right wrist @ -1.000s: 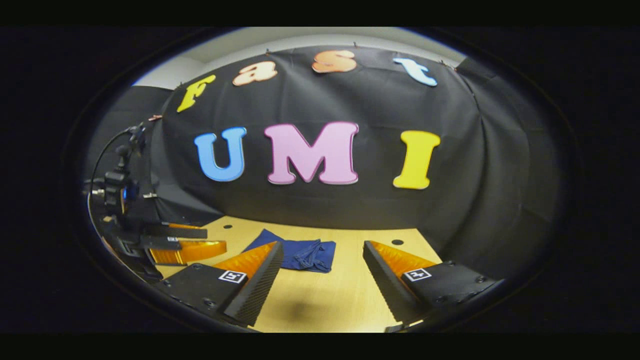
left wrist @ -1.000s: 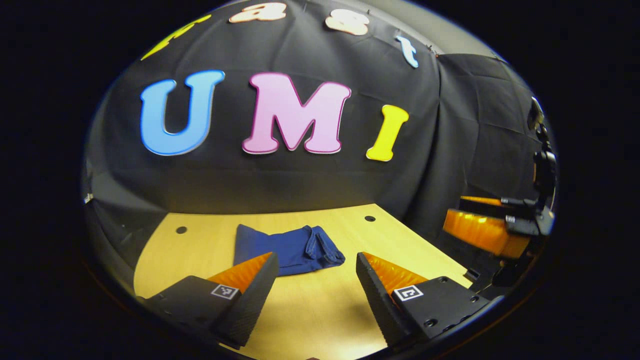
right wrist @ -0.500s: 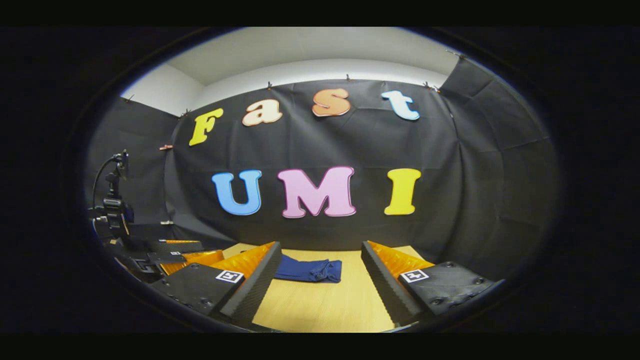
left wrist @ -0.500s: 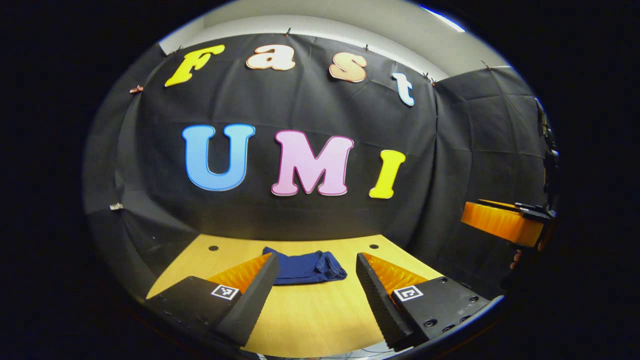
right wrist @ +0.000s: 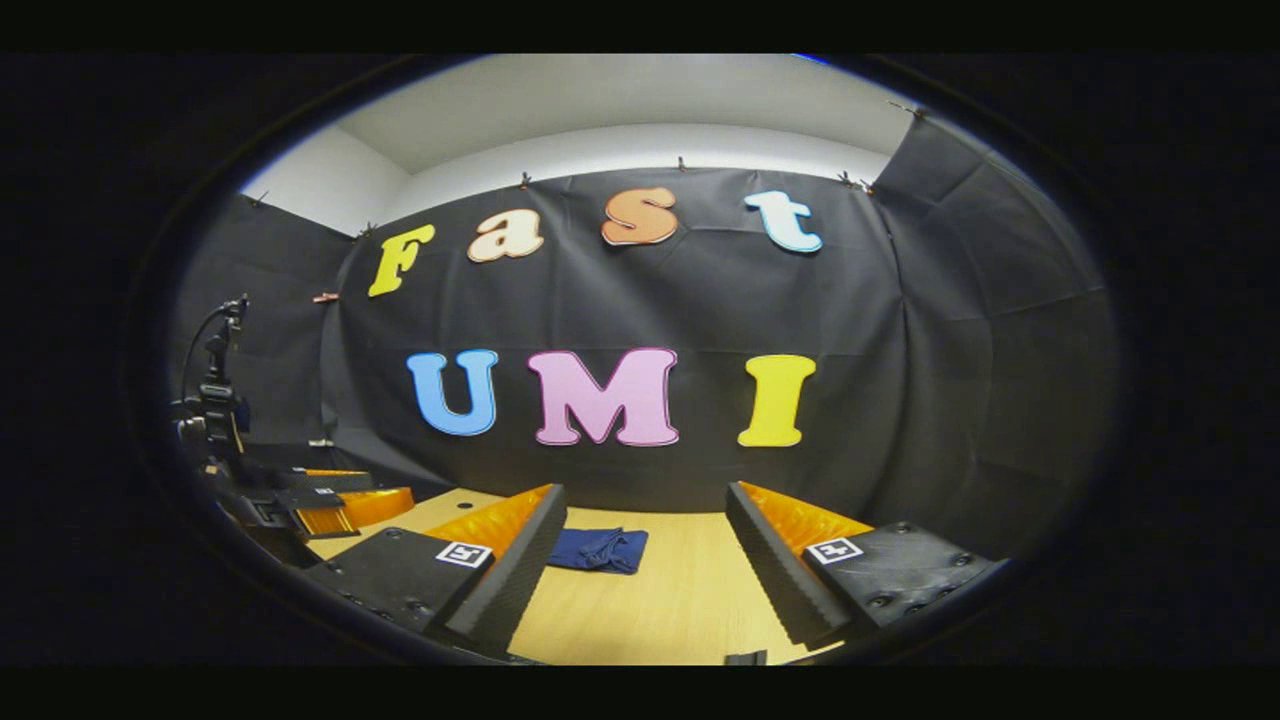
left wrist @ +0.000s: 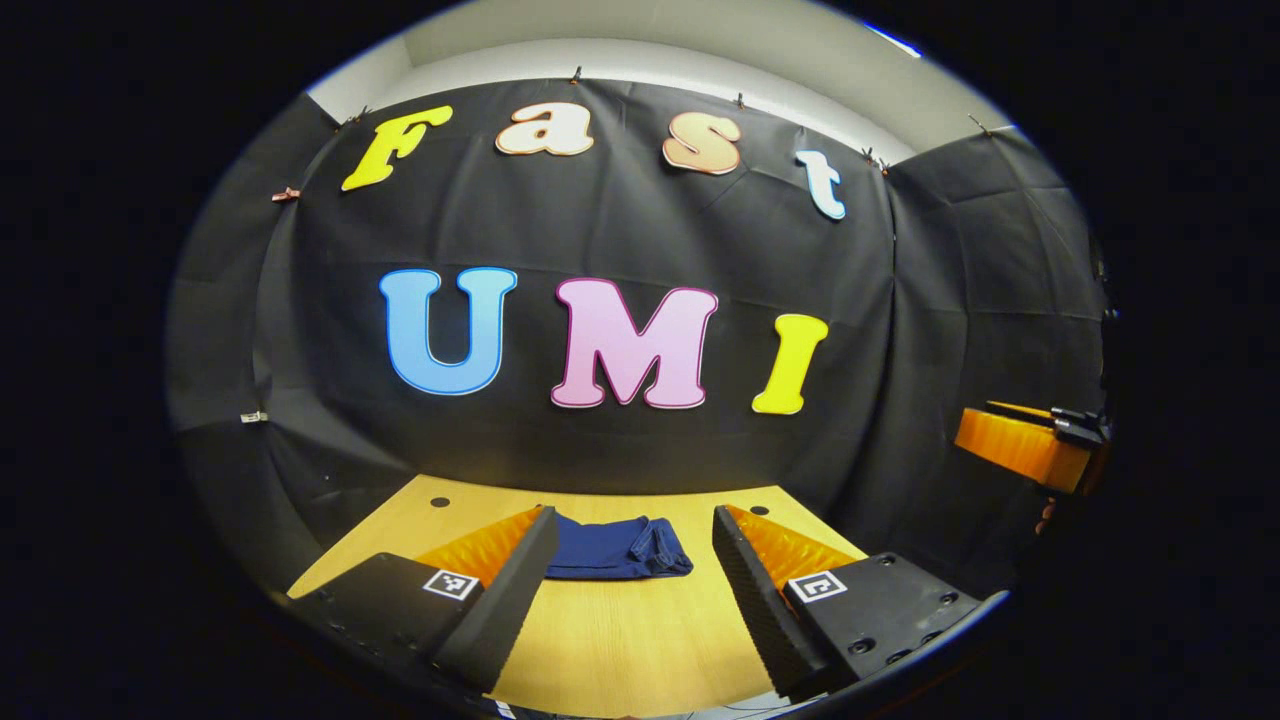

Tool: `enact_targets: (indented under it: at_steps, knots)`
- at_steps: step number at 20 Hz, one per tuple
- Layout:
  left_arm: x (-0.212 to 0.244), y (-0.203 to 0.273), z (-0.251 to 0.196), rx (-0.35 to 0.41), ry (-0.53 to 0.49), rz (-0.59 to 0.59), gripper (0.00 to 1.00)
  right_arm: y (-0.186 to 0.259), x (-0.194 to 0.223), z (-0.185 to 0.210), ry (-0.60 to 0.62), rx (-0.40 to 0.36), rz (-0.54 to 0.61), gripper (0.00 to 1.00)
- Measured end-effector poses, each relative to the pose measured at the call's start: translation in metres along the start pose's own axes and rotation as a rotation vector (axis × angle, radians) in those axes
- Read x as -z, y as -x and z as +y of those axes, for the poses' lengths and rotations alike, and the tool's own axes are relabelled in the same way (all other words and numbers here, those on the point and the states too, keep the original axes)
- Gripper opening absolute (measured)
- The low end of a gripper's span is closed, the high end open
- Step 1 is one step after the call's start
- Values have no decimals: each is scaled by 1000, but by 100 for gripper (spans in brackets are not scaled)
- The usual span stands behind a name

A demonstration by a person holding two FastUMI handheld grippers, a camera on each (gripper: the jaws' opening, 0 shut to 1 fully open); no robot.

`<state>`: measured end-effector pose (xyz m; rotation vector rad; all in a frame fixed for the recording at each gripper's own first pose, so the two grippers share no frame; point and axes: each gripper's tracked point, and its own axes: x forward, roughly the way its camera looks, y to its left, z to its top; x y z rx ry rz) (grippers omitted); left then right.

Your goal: Grasp the waist and the cuffs of the jeans and fold them to make the two legs overlap; first hold the waist and fold one-third of the jeans toward the cuffs, then hold the cuffs and fold the remaining one-third in the same direction to finish folding.

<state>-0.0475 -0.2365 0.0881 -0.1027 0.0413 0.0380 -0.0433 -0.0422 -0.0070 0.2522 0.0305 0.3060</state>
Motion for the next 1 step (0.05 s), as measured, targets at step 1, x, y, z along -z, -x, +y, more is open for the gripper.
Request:
enact_targets:
  at_steps: [1]
  knots:
    - [1, 3, 1, -6, -17, 5, 96, -3, 3, 0, 4, -4, 6, 98]
